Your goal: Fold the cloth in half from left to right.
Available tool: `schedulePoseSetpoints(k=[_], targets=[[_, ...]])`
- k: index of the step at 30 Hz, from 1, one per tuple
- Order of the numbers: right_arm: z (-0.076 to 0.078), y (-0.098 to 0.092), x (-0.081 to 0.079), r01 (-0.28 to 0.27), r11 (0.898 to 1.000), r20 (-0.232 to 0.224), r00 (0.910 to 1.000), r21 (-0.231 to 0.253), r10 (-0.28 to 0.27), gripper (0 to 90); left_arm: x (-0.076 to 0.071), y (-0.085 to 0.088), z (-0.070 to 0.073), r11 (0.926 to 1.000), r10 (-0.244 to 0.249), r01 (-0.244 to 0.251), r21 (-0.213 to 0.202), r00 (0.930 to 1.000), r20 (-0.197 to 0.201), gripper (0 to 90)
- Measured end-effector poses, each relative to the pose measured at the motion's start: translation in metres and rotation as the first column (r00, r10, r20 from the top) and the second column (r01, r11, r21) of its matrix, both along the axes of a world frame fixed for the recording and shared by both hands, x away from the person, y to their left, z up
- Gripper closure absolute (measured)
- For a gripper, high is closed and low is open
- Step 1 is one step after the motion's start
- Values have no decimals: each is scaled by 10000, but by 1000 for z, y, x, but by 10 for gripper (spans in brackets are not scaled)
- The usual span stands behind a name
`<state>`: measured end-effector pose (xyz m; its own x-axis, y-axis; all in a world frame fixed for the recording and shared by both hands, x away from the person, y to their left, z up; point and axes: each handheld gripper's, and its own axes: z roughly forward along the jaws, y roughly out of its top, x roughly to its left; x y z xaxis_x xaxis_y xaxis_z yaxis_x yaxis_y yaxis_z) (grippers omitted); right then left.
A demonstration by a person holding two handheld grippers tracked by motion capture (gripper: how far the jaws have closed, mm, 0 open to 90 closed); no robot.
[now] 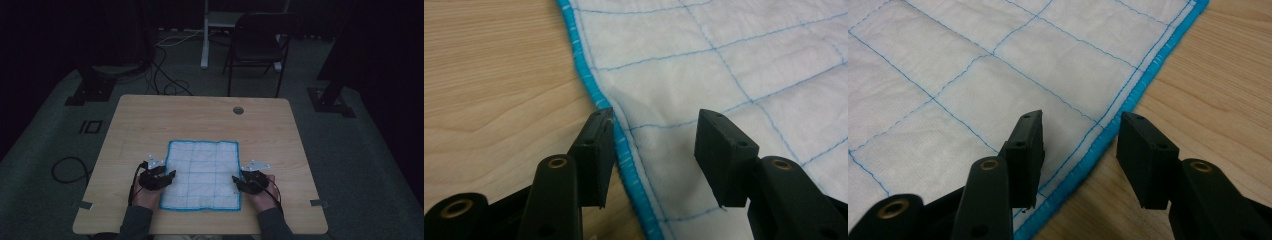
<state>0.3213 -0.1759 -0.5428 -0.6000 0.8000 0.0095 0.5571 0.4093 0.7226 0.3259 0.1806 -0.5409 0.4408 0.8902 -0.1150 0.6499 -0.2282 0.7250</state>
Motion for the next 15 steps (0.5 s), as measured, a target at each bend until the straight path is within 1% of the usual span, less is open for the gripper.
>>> schedulePoseSetpoints(k=[1,4,7,10,11,13,15], targets=[[0,0,0,0,10000,0,10000,2,0,534,1,-1,0,10000,-14,14,56,10000,5,518],[0,0,0,2,10000,-2,10000,4,-2,534,0,-4,0,9992,81,-86,396,9999,113,572],[0,0,0,-4,10000,16,10000,11,4,534,-3,-4,0,9990,142,-148,426,9998,152,655],[0,0,0,3,10000,16,10000,14,-3,534,-4,-7,1,9988,20,-26,495,9999,132,729],[0,0,0,4,10000,16,10000,14,-4,534,-5,-7,1,9989,-29,24,468,9999,99,758],[0,0,0,-1,10000,13,10000,11,1,534,-4,-8,1,9997,-74,74,254,10000,-33,836],[0,0,0,4,10000,-10,10000,-10,-4,534,-3,-8,0,9995,-132,131,285,9999,6,863]])
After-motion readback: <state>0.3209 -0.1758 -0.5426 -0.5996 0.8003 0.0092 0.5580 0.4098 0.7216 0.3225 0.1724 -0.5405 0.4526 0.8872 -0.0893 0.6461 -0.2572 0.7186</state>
